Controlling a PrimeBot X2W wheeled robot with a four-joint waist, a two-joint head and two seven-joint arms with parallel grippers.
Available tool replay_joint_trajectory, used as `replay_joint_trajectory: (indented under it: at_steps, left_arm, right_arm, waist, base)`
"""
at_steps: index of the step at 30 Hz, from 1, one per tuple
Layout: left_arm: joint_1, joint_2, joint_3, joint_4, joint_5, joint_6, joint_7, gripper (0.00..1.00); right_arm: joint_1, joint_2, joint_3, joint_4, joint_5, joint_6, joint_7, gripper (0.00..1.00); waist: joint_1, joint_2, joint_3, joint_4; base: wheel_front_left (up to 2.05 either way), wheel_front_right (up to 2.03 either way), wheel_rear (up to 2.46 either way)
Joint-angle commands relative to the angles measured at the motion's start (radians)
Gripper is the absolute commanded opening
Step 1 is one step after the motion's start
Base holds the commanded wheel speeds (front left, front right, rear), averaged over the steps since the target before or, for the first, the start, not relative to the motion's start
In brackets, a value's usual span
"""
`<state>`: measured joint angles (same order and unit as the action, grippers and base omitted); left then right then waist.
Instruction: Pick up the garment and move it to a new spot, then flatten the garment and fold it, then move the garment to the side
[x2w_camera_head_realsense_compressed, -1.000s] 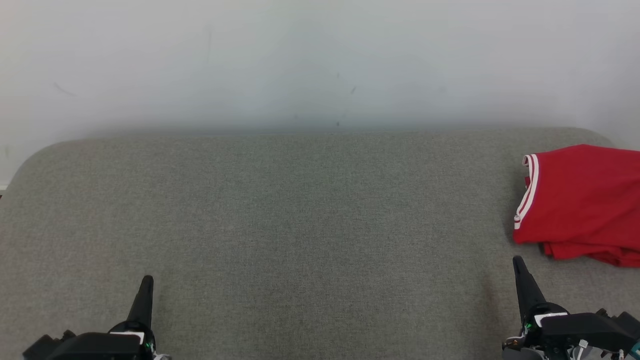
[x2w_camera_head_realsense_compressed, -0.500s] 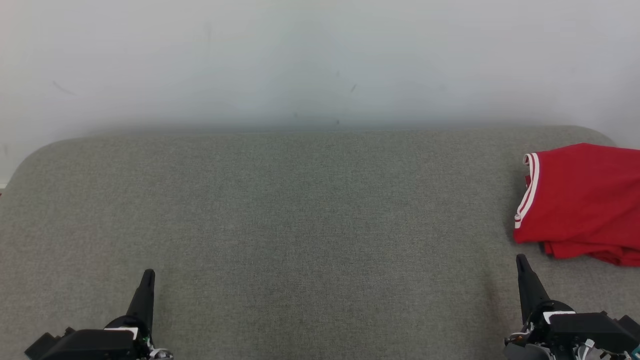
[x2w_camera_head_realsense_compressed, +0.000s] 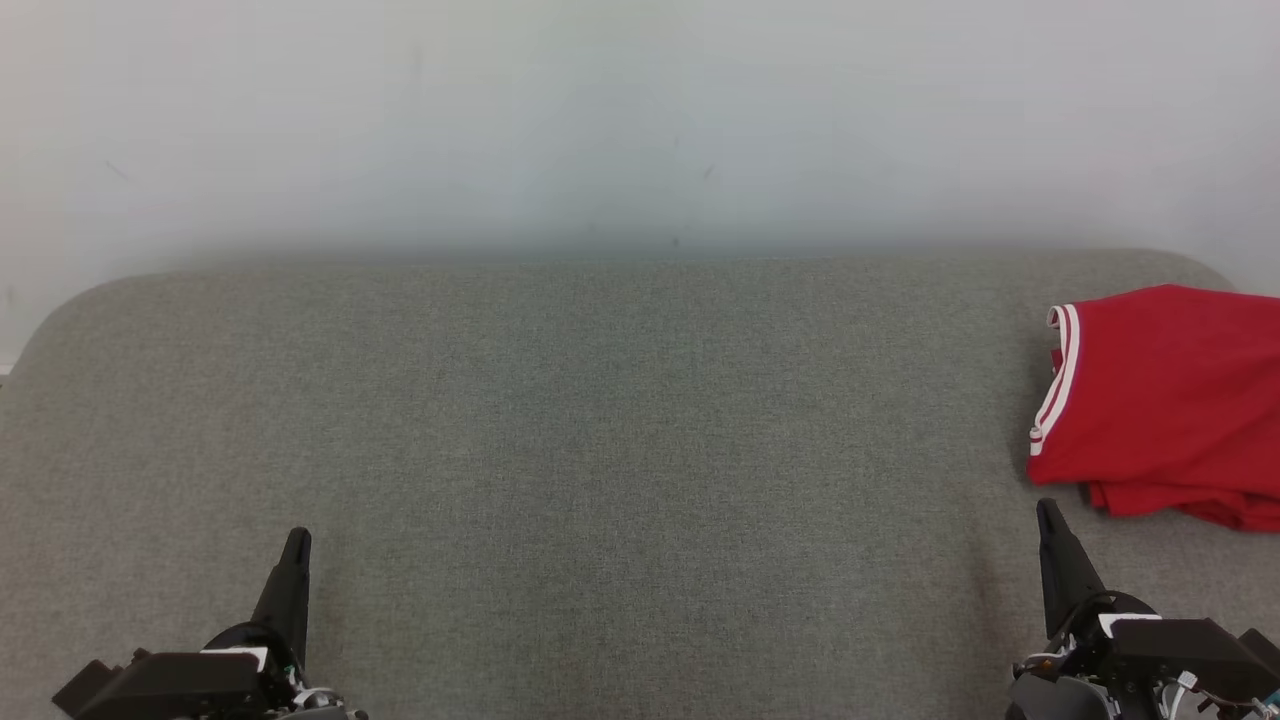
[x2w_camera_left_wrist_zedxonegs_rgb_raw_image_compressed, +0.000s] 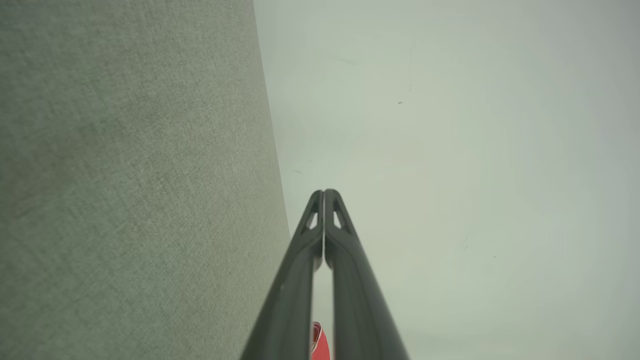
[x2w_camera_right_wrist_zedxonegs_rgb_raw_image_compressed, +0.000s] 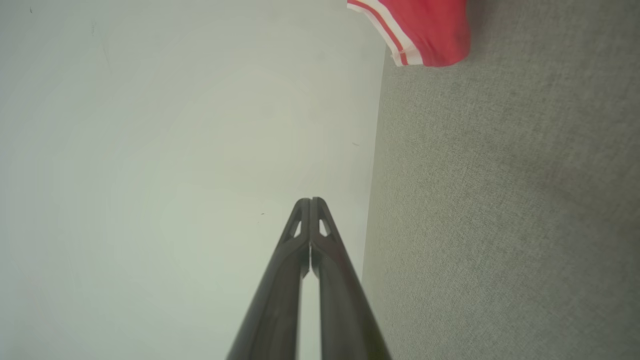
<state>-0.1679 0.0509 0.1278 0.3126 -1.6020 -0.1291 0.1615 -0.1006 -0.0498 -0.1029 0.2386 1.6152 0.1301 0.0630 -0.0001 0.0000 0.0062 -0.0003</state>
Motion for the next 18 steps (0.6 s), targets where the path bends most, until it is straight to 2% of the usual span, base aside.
replay_joint_trajectory:
  at_steps: [1,18]
  left_arm:
    - [-0.012,-0.001,0.001,-0.003,-0.004,-0.003,0.002,0.0]
    - [-0.011,-0.001,0.001,-0.003,-0.004,-0.003,0.002,0.0]
  right_arm:
    - [-0.002,-0.001,-0.001,-0.003,0.0,0.001,0.005,0.0]
    - [-0.002,-0.001,-0.001,-0.002,-0.001,0.001,0.005,0.0]
  waist:
    - [0.0001,0.0,0.0,0.0]
    - [0.0001,0.0,0.0,0.0]
  base:
    - [0.0,0.0,0.0]
    - [0.0,0.0,0.0]
